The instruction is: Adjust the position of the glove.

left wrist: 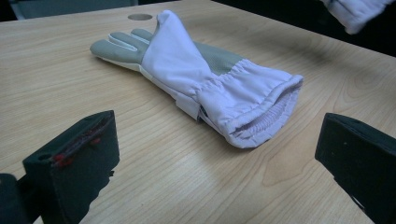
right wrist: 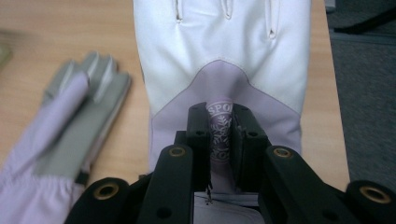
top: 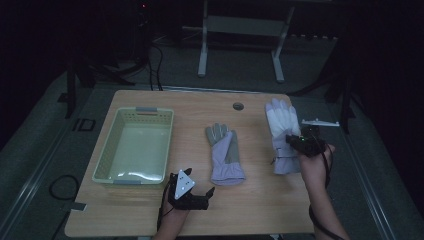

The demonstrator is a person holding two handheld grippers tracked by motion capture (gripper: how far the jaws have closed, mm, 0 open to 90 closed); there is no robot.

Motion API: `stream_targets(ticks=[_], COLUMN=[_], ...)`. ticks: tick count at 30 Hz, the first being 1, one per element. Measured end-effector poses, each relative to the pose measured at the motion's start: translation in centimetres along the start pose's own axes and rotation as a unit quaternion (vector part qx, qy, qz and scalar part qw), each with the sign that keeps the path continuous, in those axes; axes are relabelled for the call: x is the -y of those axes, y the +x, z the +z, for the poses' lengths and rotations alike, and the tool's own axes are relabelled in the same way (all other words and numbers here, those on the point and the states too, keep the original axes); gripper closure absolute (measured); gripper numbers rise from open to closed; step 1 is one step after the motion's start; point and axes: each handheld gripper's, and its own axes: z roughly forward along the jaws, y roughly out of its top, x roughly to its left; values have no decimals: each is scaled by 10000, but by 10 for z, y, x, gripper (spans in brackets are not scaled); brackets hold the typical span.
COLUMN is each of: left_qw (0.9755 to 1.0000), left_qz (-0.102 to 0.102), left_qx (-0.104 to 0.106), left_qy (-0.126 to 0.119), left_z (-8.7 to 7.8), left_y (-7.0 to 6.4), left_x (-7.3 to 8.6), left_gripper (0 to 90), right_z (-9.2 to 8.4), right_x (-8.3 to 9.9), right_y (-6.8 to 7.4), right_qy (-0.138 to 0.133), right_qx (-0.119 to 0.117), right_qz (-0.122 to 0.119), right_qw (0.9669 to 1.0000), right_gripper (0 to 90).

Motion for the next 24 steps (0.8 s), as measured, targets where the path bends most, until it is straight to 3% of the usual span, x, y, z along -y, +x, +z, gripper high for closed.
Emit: stream_targets(ticks=[1, 6, 9, 13, 19, 24], left_qw=[10000, 10000, 10000, 10000, 10000, 10000], left_qz=[-9, -48, -22, -28, -50, -34], left_qx=[4, 4, -7, -10, -4, -3], left_qy=[8, -8, 7, 8, 7, 7], left_z=[0, 0, 0, 0, 0, 0], left_y=[0, 1, 1, 1, 1, 1], left_x=[0, 0, 0, 0, 0, 0], left_gripper=[0, 0, 0, 0, 0, 0], right_z=[-1, 6, 18, 41, 70, 76], right_x=[5, 32, 46, 56, 62, 62], right_y=[0, 2, 1, -4, -4, -1], right_qy=[-47, -30, 83, 356, 568, 470], right_qx=[-5, 149, 278, 283, 457, 562], right_qz=[160, 472, 584, 756, 752, 749], right_qw=[9999, 9988, 9979, 9961, 9945, 9945], right_gripper=[793, 793, 793, 791, 779, 764])
